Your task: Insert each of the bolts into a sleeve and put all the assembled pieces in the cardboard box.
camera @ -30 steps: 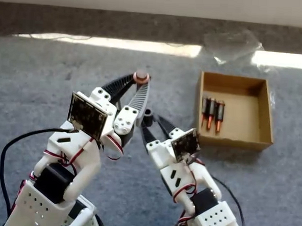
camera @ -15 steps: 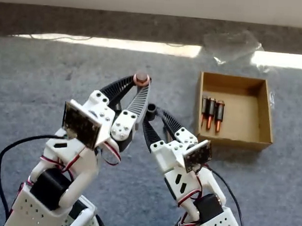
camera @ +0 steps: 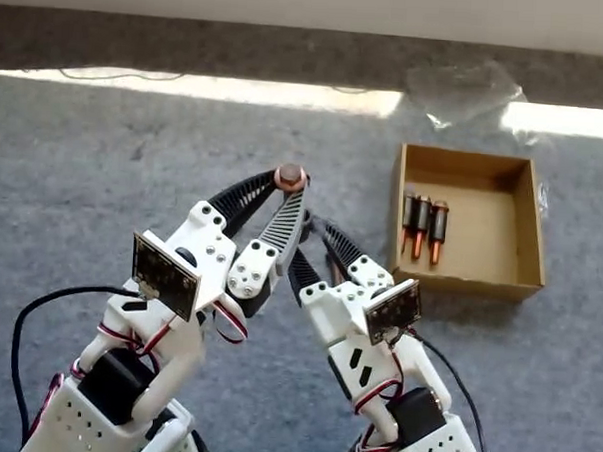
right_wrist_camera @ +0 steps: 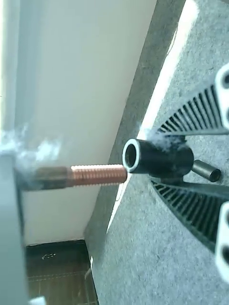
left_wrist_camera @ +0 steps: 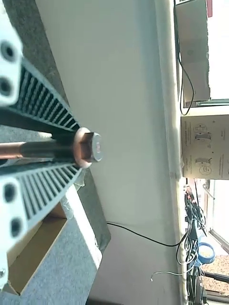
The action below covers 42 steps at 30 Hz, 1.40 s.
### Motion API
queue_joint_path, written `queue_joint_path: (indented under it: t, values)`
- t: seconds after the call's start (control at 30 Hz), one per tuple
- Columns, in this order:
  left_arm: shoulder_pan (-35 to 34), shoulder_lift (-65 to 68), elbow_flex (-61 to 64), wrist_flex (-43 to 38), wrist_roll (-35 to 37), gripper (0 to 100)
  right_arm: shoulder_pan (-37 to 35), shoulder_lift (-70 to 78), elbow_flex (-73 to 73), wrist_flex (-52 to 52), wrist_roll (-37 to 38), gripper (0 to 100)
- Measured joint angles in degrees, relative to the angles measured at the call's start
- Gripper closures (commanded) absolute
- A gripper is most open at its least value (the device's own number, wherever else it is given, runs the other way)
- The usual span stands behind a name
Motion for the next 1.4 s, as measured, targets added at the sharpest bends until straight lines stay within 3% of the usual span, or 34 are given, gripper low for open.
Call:
queue_joint_path:
  t: [0.43,0.7,1.4]
  values:
    - [-0.2,0.0,0.0,-0.2,0.3,99,-1.8,0.0,0.0,3.3,0.1,99.4]
    - [-0.2,-0.1,0.8,-0.2,0.3,99,-1.8,0.0,0.0,3.3,4.8,99.4]
    - [-0.2,0.0,2.7,-0.2,0.3,99,-1.8,0.0,0.0,3.3,5.1,99.4]
